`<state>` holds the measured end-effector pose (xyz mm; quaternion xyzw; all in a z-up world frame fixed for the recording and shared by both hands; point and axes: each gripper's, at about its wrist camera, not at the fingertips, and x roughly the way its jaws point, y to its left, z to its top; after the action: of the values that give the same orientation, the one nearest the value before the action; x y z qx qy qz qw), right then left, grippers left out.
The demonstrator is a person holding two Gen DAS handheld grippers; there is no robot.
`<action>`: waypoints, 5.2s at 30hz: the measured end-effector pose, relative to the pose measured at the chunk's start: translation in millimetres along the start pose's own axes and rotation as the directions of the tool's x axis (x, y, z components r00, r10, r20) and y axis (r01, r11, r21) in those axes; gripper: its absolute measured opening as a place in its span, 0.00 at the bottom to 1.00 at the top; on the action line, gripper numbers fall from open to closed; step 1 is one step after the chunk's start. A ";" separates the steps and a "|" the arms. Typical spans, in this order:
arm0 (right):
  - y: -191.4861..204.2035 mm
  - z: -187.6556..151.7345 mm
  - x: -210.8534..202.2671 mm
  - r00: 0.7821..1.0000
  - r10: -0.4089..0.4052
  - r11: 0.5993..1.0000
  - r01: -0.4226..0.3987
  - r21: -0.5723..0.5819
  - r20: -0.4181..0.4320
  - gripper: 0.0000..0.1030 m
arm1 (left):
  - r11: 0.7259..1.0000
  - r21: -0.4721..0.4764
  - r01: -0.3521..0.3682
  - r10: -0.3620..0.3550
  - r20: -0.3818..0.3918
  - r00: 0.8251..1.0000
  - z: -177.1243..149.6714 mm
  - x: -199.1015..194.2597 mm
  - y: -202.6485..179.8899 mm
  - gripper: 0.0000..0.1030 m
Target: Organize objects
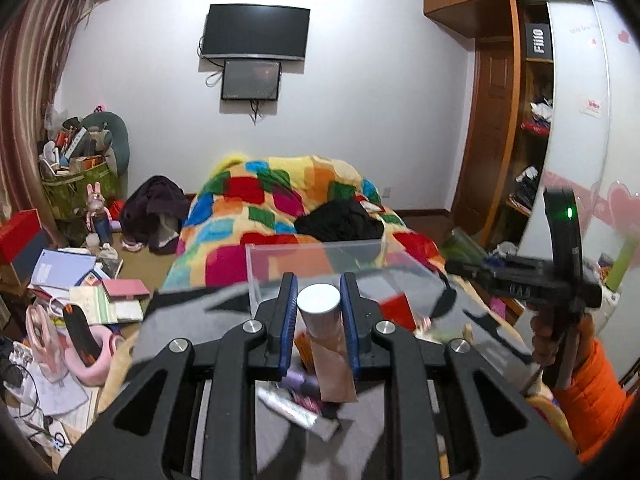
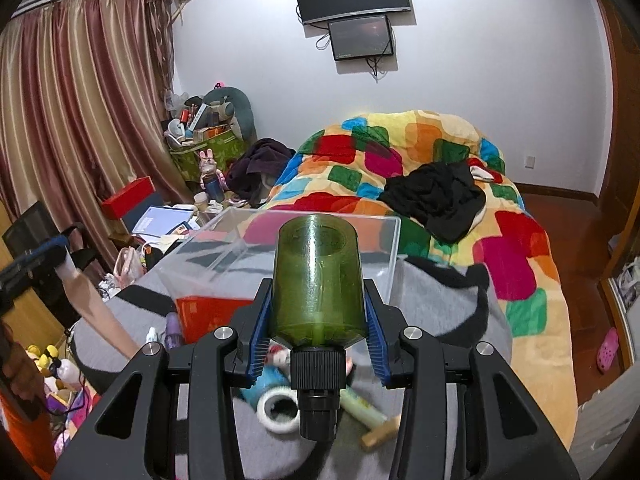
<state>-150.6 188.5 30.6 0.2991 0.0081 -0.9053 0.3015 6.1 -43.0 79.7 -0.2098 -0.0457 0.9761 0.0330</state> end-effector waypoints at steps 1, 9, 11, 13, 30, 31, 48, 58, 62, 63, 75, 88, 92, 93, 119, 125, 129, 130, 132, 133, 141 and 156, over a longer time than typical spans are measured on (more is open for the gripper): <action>0.0 3.1 3.0 1.000 0.001 1.000 -0.001 -0.002 -0.002 0.37 | 1.000 -0.001 -0.001 0.001 0.006 1.000 5.6 2.0 2.3 0.20; -1.9 27.0 33.6 1.000 -0.016 1.000 0.016 -0.010 -0.021 0.37 | 0.997 -0.037 -0.061 0.064 0.083 0.994 52.2 25.4 25.4 0.20; -1.2 29.8 44.2 0.999 -0.023 1.000 0.022 -0.020 -0.038 0.37 | 0.995 -0.040 -0.094 0.097 0.091 0.991 57.9 36.6 29.0 0.20; -0.6 30.8 57.2 0.998 -0.021 0.999 0.019 -0.030 -0.066 0.37 | 0.991 -0.046 -0.127 0.131 0.093 0.987 60.2 49.5 33.4 0.20; -7.5 22.2 126.2 0.949 0.024 0.997 -0.047 -0.066 -0.313 0.37 | 0.995 -0.029 -0.100 0.095 -0.149 0.984 9.3 124.4 30.1 0.20; -6.5 22.3 129.2 0.946 0.026 0.996 -0.051 -0.071 -0.324 0.37 | 0.995 -0.025 -0.099 0.093 -0.170 0.981 8.3 128.1 28.7 0.20; -1.1 20.5 89.0 0.962 0.037 0.995 -0.061 -0.079 -0.271 0.55 | 0.993 0.051 -0.102 0.111 -0.211 0.971 -6.7 102.9 16.1 0.57; 8.5 7.5 43.0 0.979 0.063 0.992 -0.082 -0.096 -0.195 0.63 | 0.990 0.092 -0.110 0.131 -0.261 0.956 -32.8 84.7 10.3 0.69; 6.9 -0.6 37.4 0.977 0.076 0.993 -0.092 -0.076 -0.198 0.63 | 0.991 0.078 -0.112 0.130 -0.298 0.946 -43.9 91.8 17.4 0.69; 6.2 -2.8 36.2 0.977 0.078 0.993 -0.094 -0.071 -0.200 0.63 | 0.992 0.067 -0.105 0.121 -0.308 0.944 -47.5 92.7 20.3 0.69; 11.1 -37.7 32.5 0.962 0.122 0.990 -0.137 -0.046 -0.245 0.64 | 0.997 -0.005 -0.074 0.065 -0.424 0.904 -84.2 96.6 48.1 0.69; 30.3 -65.3 45.1 0.959 0.071 0.991 -0.100 -0.094 -0.274 0.64 | 0.978 -0.181 -0.103 0.009 -0.458 0.889 -85.7 115.5 66.8 0.74; 26.8 -70.2 39.5 0.962 0.054 0.992 -0.083 -0.095 -0.268 0.64 | 0.978 -0.182 -0.098 0.003 -0.461 0.887 -91.5 109.3 67.8 0.68; 24.6 -71.0 38.1 0.962 0.053 0.993 -0.080 -0.090 -0.267 0.64 | 0.981 -0.166 -0.105 0.017 -0.461 0.887 -92.7 107.3 67.1 0.65; 27.4 -82.5 43.1 0.958 0.039 0.996 -0.061 -0.069 -0.285 0.46 | 0.972 -0.215 -0.091 -0.036 -0.521 0.853 -79.7 129.4 77.9 0.57; 31.7 -85.7 47.9 0.960 0.033 0.995 -0.059 -0.086 -0.278 0.38 | 0.984 -0.119 -0.131 0.053 -0.505 0.861 -83.3 130.0 69.8 0.41; 30.7 -83.7 43.1 0.966 0.039 0.995 -0.062 -0.082 -0.257 0.34 | 0.983 -0.119 -0.141 0.065 -0.489 0.870 -85.9 121.3 70.4 0.33; 31.2 -83.4 40.7 0.968 0.041 0.995 -0.063 -0.083 -0.248 0.34 | 0.983 -0.121 -0.139 0.064 -0.484 0.873 -86.1 118.7 70.4 0.29; 32.3 -81.1 35.2 0.973 0.039 0.994 -0.061 -0.088 -0.226 0.34 | 0.984 -0.119 -0.133 0.061 -0.476 0.877 -85.1 113.3 68.1 0.22; 32.7 -79.3 32.6 0.975 0.043 0.994 -0.063 -0.089 -0.219 0.34 | 0.984 -0.120 -0.130 0.058 -0.472 0.879 -84.2 111.5 66.7 0.22; 33.2 -61.4 5.8 0.990 0.042 0.996 -0.052 -0.076 -0.133 0.34 | 0.990 -0.109 -0.090 0.039 -0.394 0.918 -60.8 90.9 50.4 0.21; 18.7 -14.9 12.0 0.999 -0.019 0.999 0.017 -0.042 -0.039 0.34 | 0.992 -0.122 -0.022 -0.004 -0.210 0.978 14.9 69.7 33.2 0.20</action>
<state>-140.0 169.7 14.9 0.3104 0.0356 -0.9015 0.2995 -65.0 -71.3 61.5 -0.3135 -0.1015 0.9439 0.0202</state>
